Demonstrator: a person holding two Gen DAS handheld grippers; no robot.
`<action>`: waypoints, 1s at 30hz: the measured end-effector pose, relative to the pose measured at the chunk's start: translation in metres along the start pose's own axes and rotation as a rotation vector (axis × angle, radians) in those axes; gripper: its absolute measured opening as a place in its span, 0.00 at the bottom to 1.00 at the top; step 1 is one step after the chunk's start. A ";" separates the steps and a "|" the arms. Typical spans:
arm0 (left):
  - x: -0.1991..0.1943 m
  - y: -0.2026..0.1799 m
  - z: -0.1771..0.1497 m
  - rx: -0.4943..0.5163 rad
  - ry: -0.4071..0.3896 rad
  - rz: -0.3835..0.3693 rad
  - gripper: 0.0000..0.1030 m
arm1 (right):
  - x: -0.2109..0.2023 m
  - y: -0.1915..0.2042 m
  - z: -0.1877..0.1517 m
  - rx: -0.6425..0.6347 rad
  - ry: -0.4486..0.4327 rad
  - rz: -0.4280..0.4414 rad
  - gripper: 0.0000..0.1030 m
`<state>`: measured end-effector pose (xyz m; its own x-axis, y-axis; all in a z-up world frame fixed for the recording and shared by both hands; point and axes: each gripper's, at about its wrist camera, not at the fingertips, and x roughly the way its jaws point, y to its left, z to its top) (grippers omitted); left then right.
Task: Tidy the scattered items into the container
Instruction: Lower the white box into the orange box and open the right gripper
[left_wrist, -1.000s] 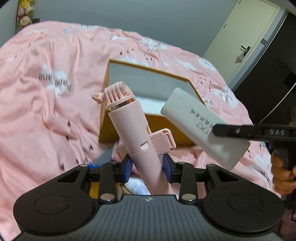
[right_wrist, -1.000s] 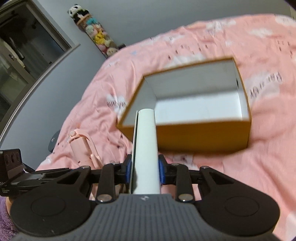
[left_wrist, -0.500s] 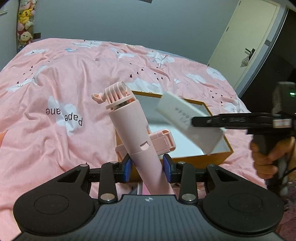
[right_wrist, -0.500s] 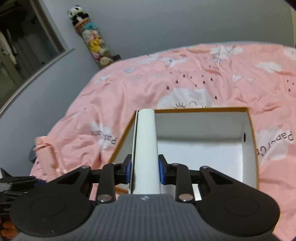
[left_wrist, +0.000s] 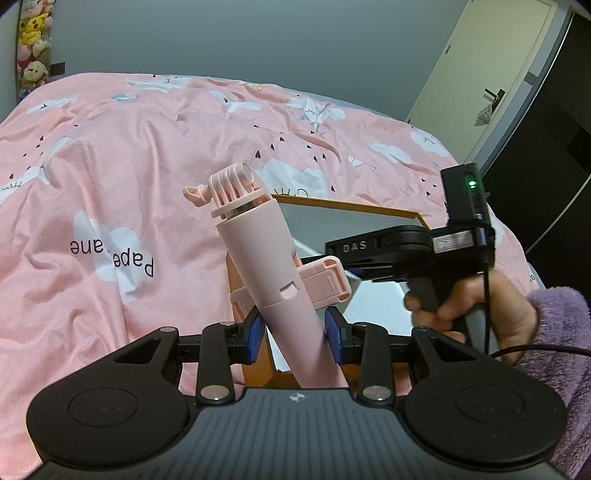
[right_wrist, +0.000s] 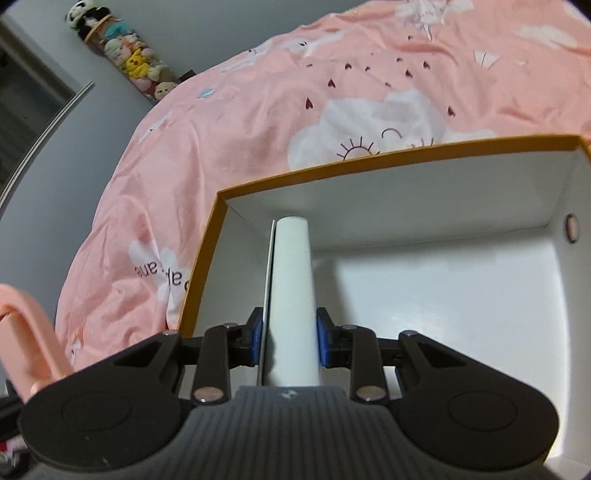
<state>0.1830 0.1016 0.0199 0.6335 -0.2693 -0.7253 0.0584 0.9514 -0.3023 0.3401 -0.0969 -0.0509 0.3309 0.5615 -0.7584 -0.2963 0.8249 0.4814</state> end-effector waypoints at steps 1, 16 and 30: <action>0.001 0.001 0.001 -0.001 0.001 0.001 0.40 | 0.006 -0.002 0.001 0.022 0.010 0.014 0.30; 0.012 0.009 0.003 -0.015 0.010 0.001 0.40 | 0.038 -0.031 -0.003 0.119 0.221 -0.046 0.37; 0.015 0.011 0.004 -0.017 0.020 0.003 0.40 | 0.055 -0.041 -0.004 0.278 0.306 0.103 0.32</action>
<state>0.1958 0.1086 0.0079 0.6180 -0.2700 -0.7383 0.0437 0.9495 -0.3107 0.3670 -0.1002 -0.1138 0.0189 0.6311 -0.7754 -0.0467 0.7753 0.6299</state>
